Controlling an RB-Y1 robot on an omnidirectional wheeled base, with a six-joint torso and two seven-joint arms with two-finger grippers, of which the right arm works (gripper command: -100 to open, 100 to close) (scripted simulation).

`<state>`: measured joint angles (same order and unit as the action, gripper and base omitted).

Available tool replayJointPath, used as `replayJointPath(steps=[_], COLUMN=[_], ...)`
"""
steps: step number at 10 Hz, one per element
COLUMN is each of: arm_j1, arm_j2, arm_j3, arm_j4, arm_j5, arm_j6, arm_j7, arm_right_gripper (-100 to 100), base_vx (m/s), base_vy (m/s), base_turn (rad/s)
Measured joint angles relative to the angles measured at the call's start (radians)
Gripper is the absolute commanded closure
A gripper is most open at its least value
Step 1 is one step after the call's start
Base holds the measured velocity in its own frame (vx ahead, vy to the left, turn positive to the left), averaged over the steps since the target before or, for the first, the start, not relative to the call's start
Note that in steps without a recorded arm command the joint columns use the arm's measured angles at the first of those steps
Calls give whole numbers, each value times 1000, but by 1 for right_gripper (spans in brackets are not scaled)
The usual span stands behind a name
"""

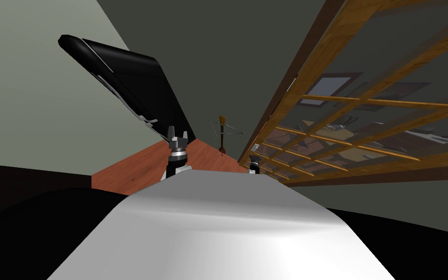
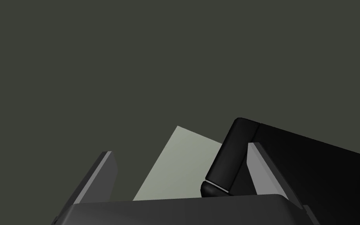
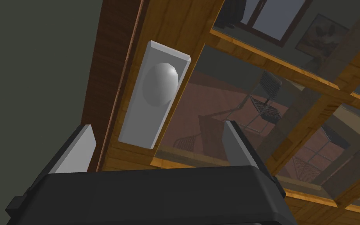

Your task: Pull the door open

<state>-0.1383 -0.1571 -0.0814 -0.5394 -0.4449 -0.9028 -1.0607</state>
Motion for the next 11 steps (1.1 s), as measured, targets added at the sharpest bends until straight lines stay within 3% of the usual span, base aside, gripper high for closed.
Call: replayJointPath(steps=[11], arm_j1=[-18], arm_j2=[28], arm_j3=[26], arm_j4=[-4], arm_j5=[-96], arm_j6=[8], arm_j7=[-268], arm_right_gripper=[-100], base_vx=[-49], base_vy=[-9], base_turn=[30])
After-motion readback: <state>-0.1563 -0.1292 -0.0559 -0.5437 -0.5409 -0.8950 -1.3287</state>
